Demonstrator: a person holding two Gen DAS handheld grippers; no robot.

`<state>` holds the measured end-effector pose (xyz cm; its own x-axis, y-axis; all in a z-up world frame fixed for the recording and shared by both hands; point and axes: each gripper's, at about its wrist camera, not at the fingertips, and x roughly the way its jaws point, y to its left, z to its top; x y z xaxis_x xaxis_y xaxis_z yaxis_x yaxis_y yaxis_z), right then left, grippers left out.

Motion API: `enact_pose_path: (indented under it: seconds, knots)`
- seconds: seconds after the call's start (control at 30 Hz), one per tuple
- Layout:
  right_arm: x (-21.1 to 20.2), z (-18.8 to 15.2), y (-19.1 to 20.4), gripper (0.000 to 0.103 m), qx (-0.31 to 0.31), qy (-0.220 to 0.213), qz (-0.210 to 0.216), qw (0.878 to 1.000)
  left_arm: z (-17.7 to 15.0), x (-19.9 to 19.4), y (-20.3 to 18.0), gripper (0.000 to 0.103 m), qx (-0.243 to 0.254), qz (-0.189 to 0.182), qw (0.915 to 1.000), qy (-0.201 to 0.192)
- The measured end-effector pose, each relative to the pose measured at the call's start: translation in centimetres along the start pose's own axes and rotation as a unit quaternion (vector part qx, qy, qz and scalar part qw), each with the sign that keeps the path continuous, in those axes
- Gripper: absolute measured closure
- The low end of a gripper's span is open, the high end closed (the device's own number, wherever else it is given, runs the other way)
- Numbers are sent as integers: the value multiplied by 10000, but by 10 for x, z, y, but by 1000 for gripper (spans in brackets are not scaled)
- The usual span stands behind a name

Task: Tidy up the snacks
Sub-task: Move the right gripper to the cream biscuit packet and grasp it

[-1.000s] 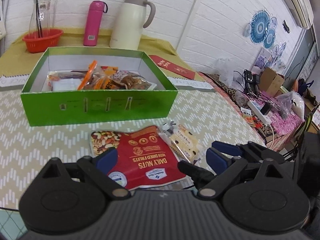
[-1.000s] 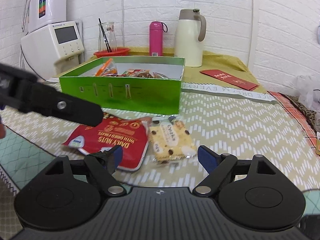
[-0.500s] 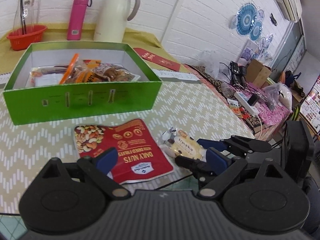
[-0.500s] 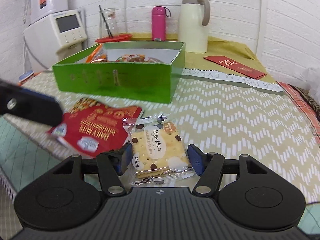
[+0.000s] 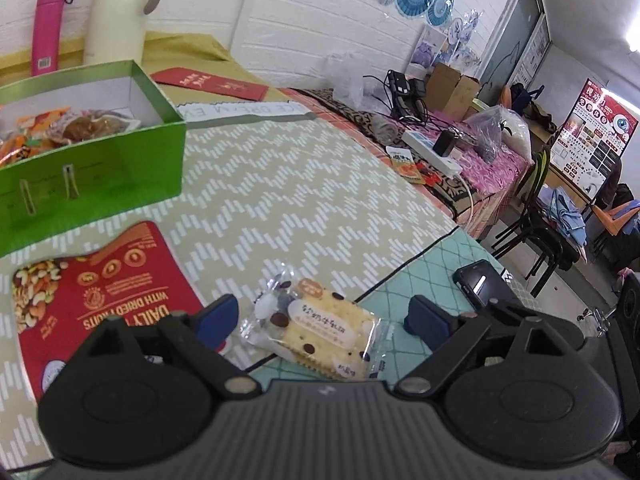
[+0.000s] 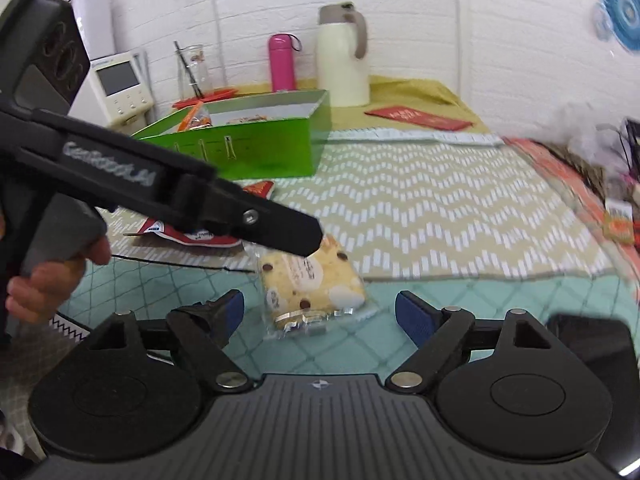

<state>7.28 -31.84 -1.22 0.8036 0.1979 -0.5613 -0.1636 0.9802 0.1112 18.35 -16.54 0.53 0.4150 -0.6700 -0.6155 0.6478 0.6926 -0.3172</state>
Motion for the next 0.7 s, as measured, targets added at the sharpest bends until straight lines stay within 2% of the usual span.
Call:
enact_pose_path:
  seconds: [0.03, 0.1, 0.17, 0.43, 0.53, 0.57, 0.6, 0.63, 0.7]
  knots:
    - [-1, -2, 1, 0, 17, -34, -46, 10000, 1, 3, 1, 18, -12, 6, 10000, 23]
    - [-2, -4, 5, 0, -12, -49, -153, 9999, 3, 7, 5, 38, -25, 21, 10000, 82]
    - [-1, -4, 8, 0, -35, -62, -213, 9997, 5, 12, 9, 45, -54, 3, 9999, 158]
    - [-8, -7, 10, 0, 50, -98, -470, 9988, 2, 17, 14, 45, -67, -15, 9997, 215]
    - [-10, -10, 11, 0, 32, -50, -437, 9990, -1, 16, 12, 47, 24, -71, 9997, 250]
    - [-10, -11, 14, 0, -28, -56, -456, 9989, -3, 15, 9, 52, 82, -69, 9996, 258]
    - [-9, -11, 15, 0, -87, -65, -489, 9987, -4, 15, 6, 66, 152, -96, 9994, 282]
    - [-8, -11, 18, 0, -147, -75, -520, 9985, -6, 15, 4, 70, 196, -153, 9992, 311]
    - [-5, -10, 21, 10, -255, -91, -647, 9975, -10, 13, -1, 75, 230, -183, 9990, 327]
